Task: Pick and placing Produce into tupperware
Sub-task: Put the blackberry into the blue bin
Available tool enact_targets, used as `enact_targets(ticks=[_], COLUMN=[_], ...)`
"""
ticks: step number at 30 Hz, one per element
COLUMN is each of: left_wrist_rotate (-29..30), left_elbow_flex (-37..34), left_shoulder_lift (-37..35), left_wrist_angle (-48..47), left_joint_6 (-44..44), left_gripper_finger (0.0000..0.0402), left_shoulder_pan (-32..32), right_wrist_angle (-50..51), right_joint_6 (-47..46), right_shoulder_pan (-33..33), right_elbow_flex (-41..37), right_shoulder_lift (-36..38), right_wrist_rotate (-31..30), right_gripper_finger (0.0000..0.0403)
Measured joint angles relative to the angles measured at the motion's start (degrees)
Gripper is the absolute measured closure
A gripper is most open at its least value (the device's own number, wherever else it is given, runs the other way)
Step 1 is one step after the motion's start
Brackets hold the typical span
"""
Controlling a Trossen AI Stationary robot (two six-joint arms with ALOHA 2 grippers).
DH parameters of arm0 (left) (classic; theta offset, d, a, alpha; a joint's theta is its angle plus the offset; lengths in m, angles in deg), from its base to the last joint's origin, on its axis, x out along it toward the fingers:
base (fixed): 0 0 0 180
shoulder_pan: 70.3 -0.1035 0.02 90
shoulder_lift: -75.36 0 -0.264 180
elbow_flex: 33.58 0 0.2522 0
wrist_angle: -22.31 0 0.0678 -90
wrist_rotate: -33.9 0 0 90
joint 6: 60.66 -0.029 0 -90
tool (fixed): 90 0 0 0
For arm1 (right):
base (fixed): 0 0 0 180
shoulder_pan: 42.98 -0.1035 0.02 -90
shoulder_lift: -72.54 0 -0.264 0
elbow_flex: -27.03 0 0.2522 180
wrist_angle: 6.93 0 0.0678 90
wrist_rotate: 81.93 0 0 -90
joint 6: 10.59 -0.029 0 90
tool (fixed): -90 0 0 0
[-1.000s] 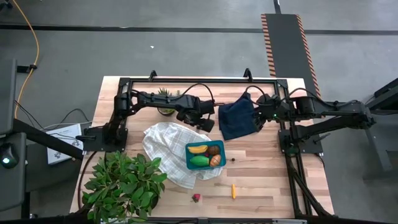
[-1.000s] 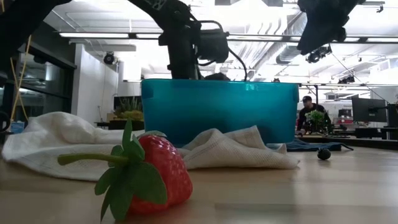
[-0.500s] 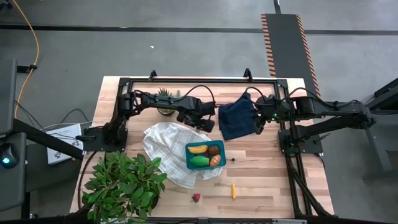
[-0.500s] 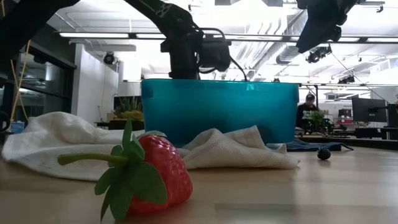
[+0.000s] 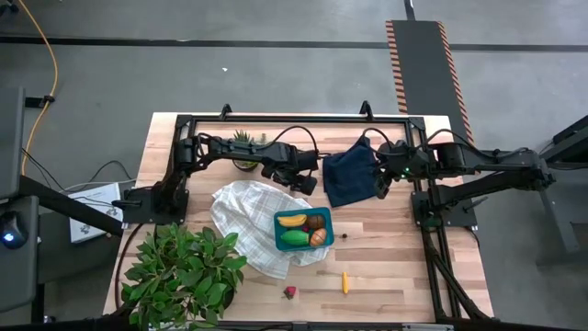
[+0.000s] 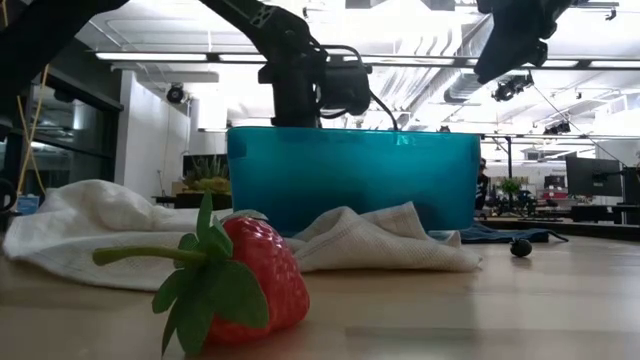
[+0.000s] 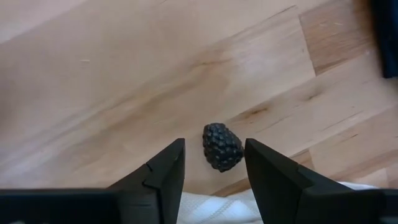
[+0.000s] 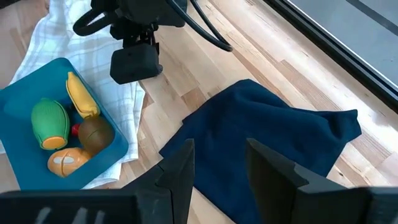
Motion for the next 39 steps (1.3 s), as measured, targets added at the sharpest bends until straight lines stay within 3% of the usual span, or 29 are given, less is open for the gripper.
enact_targets(ticks=[14, 25, 39], left_wrist_rotate=[-0.3, -3.1, -1.5], left_elbow_flex=[0.0, 0.0, 0.0], left_shoulder_lift=[0.0, 2.0, 2.0], left_wrist_angle=[-0.6, 0.2, 0.6], left_joint_6=[-0.5, -2.5, -2.5], left_gripper_finger=[0.0275, 0.0273, 0.0273], left_shoulder_pan=[0.0, 0.0, 0.0], right_wrist_angle=[-0.5, -2.5, -3.0], right_joint_6=[-1.1, -1.4, -1.3], right_shoulder_pan=[0.0, 0.0, 0.0], right_elbow_flex=[0.0, 0.0, 0.0], right_shoulder_lift=[0.0, 0.0, 0.0], right_wrist_rotate=[0.0, 0.0, 0.0], right_gripper_finger=[0.0269, 0.0269, 0.0269])
